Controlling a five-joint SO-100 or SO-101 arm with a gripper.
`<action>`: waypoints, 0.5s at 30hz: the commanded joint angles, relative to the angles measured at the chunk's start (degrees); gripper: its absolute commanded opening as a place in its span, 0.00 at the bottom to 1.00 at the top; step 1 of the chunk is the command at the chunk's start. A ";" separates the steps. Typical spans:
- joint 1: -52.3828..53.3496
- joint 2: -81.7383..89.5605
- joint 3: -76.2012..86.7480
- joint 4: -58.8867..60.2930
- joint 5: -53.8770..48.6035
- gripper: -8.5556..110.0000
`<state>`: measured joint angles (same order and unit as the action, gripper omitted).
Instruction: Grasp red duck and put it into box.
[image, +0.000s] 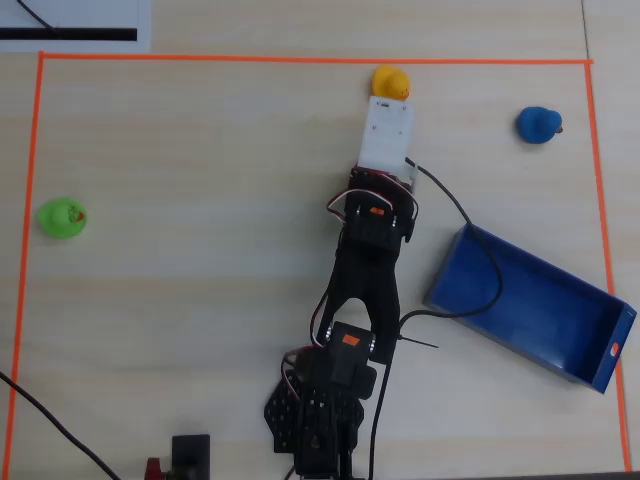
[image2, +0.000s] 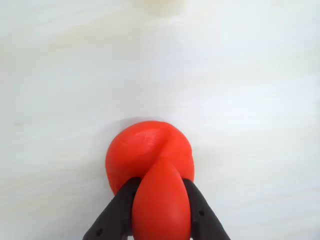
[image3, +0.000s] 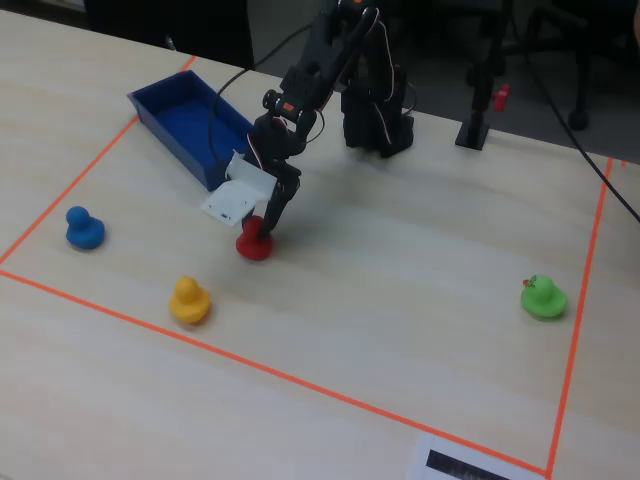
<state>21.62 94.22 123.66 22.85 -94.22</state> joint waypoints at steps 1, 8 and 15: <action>1.76 7.82 -0.88 -0.26 0.97 0.07; 9.05 18.98 -4.57 7.65 1.58 0.07; 19.60 15.73 -13.27 9.32 -0.97 0.07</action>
<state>36.39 110.48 117.60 31.38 -94.57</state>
